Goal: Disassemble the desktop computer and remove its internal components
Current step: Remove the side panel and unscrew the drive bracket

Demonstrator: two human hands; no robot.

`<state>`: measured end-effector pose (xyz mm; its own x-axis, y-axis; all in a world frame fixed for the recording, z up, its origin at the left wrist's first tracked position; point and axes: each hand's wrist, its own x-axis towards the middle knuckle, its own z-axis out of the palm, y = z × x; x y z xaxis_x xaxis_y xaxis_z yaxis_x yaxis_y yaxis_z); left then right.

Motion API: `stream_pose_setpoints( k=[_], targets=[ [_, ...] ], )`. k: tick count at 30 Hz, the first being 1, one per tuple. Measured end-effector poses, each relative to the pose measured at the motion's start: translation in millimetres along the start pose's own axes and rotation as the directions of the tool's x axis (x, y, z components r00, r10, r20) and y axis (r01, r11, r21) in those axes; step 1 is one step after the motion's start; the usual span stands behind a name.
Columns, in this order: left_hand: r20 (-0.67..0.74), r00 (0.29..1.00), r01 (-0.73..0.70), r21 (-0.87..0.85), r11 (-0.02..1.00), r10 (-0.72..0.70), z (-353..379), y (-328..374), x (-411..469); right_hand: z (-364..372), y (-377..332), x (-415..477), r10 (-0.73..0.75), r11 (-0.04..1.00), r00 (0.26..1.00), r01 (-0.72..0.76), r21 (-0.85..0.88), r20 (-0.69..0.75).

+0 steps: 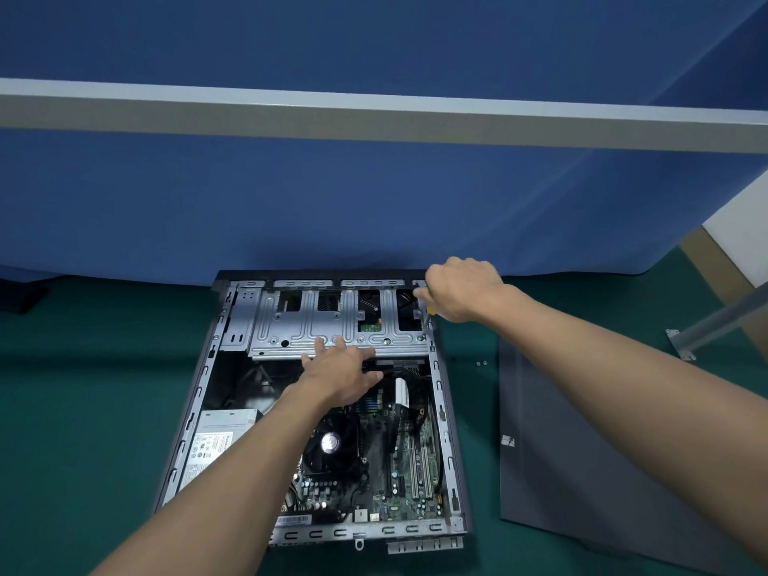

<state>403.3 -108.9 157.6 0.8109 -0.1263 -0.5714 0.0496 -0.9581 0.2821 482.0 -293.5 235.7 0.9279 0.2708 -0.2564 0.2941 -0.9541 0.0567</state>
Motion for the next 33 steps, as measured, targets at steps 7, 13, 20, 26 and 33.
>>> stream_pose_setpoints(
  k=[7, 13, 20, 26, 33],
  targets=[
    [-0.028, 1.0, 0.011, 0.008, 1.0, -0.011, 3, 3, 4, -3, 4, 6, -0.043, 0.993, 0.995, 0.034, 0.113, 0.085],
    [-0.288, 0.958, 0.056, 0.162, 0.985, -0.007, 7, 16, 8, 0, 5, 8, -0.063, 0.99, 0.998, 0.066, 0.127, -0.024],
    [-0.483, 0.873, -0.159, -0.166, 0.973, 0.06, 15, 43, 30, 3, 10, 14, -0.079, 0.98, 0.997, 0.073, 0.185, 0.026],
    [-0.472, 0.881, -0.133, -0.23, 0.964, 0.009, 24, 58, 53, 3, 16, 14, -0.188, 0.932, 0.982, 0.175, 0.316, 0.009],
    [-0.546, 0.836, -0.12, -0.282, 0.952, -0.056, 30, 64, 61, 4, 29, 13, -0.364, 0.846, 0.931, 0.341, 0.41, -0.022]
  ],
)
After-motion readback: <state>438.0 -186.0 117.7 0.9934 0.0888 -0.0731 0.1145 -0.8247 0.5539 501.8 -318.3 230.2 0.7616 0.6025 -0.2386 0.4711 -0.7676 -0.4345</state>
